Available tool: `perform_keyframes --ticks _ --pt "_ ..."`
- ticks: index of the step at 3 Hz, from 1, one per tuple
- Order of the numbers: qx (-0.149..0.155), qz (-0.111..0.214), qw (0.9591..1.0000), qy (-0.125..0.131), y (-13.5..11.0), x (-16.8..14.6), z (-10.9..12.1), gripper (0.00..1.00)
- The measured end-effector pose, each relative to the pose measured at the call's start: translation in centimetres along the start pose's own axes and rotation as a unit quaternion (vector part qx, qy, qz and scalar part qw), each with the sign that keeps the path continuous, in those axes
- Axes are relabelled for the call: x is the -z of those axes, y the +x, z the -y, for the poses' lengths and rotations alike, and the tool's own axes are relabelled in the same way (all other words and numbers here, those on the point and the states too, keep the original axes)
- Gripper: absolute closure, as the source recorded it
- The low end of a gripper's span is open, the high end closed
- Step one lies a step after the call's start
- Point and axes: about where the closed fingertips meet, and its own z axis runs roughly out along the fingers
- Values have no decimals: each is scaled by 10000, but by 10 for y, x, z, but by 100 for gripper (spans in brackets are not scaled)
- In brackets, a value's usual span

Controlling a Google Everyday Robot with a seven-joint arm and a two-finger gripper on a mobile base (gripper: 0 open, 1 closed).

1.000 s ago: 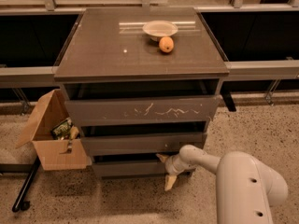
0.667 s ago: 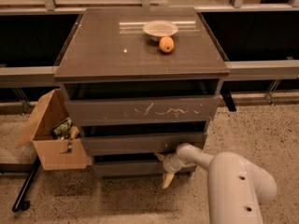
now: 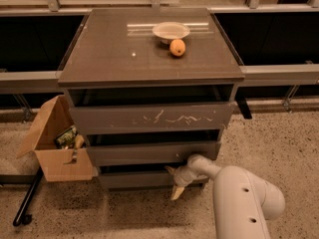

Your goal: Open bottom drawer

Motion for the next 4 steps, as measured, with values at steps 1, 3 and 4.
perform_keyframes --ticks 1,3,4 --pt "-52 22 10000 3 4 3 -8 49" --pt "-52 22 10000 3 -3 14 -5 95" --pt "-52 22 10000 3 -5 18 -3 100"
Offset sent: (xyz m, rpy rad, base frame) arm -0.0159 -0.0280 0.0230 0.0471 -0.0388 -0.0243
